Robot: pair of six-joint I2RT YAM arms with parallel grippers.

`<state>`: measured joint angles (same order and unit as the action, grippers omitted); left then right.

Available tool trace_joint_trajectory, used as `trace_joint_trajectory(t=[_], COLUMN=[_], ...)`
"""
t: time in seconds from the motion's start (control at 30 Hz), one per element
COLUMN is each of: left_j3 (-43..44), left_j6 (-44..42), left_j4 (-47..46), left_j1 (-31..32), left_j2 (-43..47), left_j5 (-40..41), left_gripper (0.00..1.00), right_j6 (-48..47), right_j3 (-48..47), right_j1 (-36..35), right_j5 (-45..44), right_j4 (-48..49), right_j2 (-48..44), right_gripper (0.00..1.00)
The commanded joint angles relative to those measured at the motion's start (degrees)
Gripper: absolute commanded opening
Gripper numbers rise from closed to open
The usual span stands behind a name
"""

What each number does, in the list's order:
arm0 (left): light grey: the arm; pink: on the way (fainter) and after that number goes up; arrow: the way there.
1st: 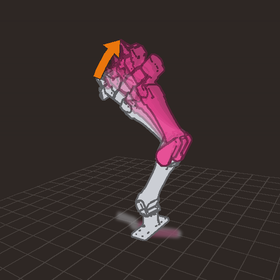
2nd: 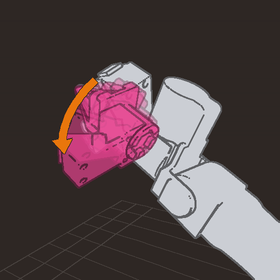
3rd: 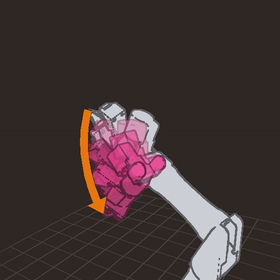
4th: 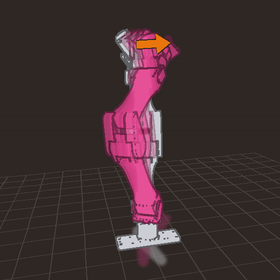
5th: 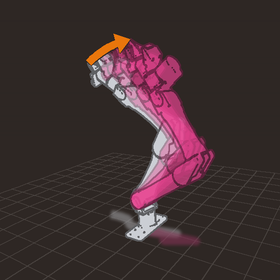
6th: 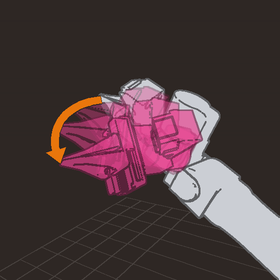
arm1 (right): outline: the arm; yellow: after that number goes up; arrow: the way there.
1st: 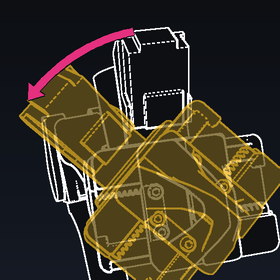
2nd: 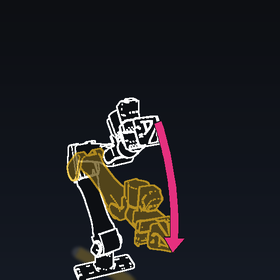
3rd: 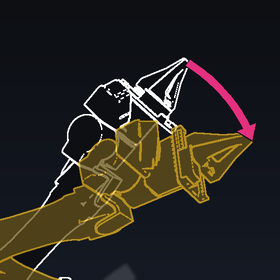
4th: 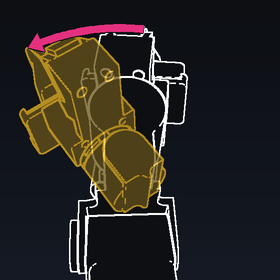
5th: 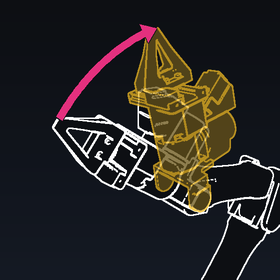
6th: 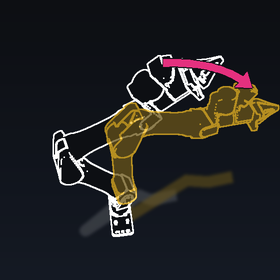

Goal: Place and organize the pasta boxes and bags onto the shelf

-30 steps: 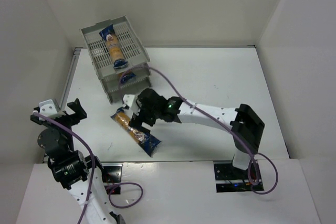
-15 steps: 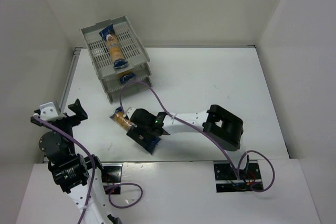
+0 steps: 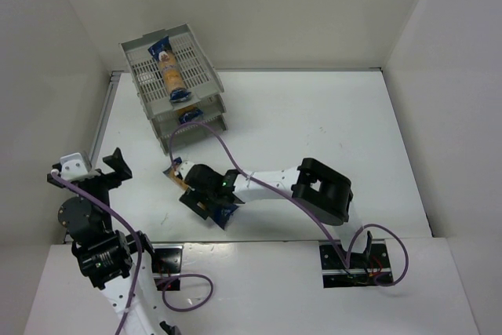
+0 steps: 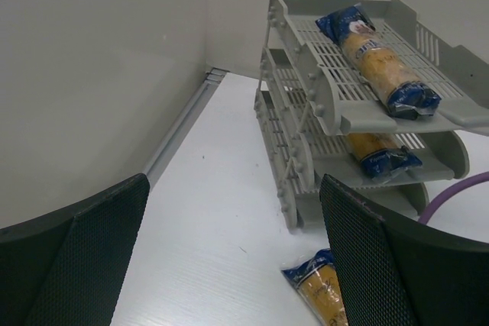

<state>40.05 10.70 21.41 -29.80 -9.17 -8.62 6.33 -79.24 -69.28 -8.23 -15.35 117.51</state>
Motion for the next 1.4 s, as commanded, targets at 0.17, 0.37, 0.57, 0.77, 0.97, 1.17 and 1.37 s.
trace_joint_trajectory(t=[0.17,0.37,0.57,0.77,0.97,1.17,1.37], left_j3=[1.34,2.75,1.61,3.44,8.11,10.82,9.18], left_j6=[-0.77,1.34,1.87,5.8,23.72,20.0,-3.26], left_j4=[-3.48,-2.34,-2.34,-2.34,-13.81,-5.27,-4.71], left_j1=[1.41,1.41,0.89,-0.26,-2.19,-3.42,-3.94], left_j2=[-1.11,-2.96,-2.34,-2.34,-5.33,-7.0,-5.42], left_j5=[-9.04,-13.61,-12.21,-4.57,-27.45,-9.44,14.83], left_gripper=[0.99,0.99,0.99,0.99,0.99,0.99,0.99], right_j6=[-3.6,-4.13,-6.32,-7.03,-5.54,-4.49,-1.15], right_j3=[1.89,6.02,6.64,7.7,12.53,13.76,12.01], right_j1=[-0.6,-0.6,-0.6,4.93,10.48,12.66,17.59], right_j5=[-1.0,-2.93,-0.74,3.82,7.44,6.48,5.6], right_j4=[1.38,1.38,0.24,-3.45,0.41,3.4,5.51], right_j2=[1.14,-1.49,-9.99,-20.12,-30.67,-31.73,-31.21], right_gripper=[0.54,0.0,0.0,0.0,0.0,0.0,0.0])
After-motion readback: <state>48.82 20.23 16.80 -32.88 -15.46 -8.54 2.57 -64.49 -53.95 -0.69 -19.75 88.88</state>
